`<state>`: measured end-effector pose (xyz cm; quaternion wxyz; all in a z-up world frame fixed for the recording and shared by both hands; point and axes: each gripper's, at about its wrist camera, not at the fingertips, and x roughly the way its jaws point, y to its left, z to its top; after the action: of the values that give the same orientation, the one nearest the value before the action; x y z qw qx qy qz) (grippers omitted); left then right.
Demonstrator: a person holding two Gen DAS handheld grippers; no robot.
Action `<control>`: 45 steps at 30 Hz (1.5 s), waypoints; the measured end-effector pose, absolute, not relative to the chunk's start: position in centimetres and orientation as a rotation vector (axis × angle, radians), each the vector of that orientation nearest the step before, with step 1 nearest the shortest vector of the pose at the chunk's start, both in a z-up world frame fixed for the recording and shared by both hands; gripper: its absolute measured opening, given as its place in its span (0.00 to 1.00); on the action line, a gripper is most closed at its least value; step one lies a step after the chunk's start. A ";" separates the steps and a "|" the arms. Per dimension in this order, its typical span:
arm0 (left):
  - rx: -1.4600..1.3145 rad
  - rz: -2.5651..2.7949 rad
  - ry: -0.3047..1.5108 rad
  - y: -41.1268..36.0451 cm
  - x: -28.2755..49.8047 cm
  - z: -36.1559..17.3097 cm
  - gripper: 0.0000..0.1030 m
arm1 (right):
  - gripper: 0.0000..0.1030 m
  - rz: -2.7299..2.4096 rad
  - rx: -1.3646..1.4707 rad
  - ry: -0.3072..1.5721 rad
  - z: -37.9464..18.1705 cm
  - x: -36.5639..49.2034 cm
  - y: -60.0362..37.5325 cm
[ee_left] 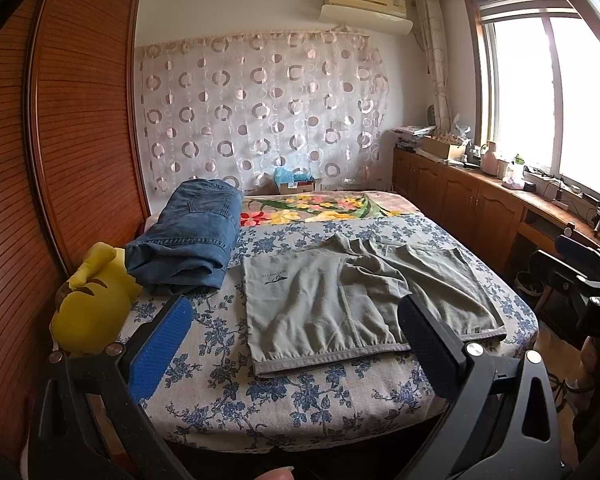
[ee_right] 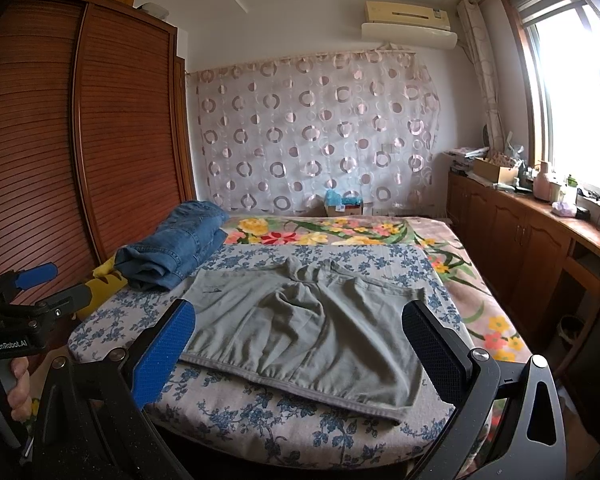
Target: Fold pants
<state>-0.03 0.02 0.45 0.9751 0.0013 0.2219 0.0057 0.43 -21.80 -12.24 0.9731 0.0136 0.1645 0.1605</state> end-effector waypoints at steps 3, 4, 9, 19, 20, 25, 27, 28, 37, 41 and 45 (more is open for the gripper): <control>0.004 0.011 0.446 0.0 -0.1 0.9 1.00 | 1.00 0.324 0.027 0.332 -12.2 0.4 -21.8; 0.004 0.011 0.446 0.0 0.0 0.9 1.00 | 1.00 0.324 0.027 0.332 -12.2 0.4 -21.8; 0.005 0.012 0.444 -0.1 -0.1 1.3 1.00 | 1.00 0.326 0.028 0.330 -12.2 0.3 -21.8; 0.005 0.012 0.441 -0.1 -0.2 1.4 1.00 | 1.00 0.326 0.031 0.328 -12.2 0.2 -21.8; 0.005 0.012 0.440 -0.1 -0.2 1.3 1.00 | 1.00 0.326 0.031 0.327 -12.2 0.2 -21.8; 0.006 0.012 0.440 -0.1 -0.1 1.5 1.00 | 1.00 0.326 0.032 0.326 -12.2 0.2 -21.9; 0.005 0.012 0.439 -0.1 -0.2 1.3 1.00 | 1.00 0.326 0.032 0.326 -12.2 0.2 -21.9; 0.005 0.012 0.438 -0.1 -0.2 1.4 1.00 | 1.00 0.326 0.032 0.326 -12.2 0.2 -21.9; 0.007 0.012 0.437 -0.2 -0.3 1.3 1.00 | 1.00 0.326 0.032 0.325 -12.2 0.2 -21.9; 0.006 0.011 0.439 -0.2 -0.2 1.4 1.00 | 1.00 0.326 0.032 0.326 -12.3 0.2 -21.9; 0.000 0.001 0.456 -0.3 -0.4 3.4 1.00 | 1.00 0.325 0.034 0.336 -12.4 0.3 -22.0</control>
<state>-0.40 -0.32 3.37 0.9742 -0.0002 0.2258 0.0007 0.34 -21.98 -12.45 0.9727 0.0170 0.1664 0.1611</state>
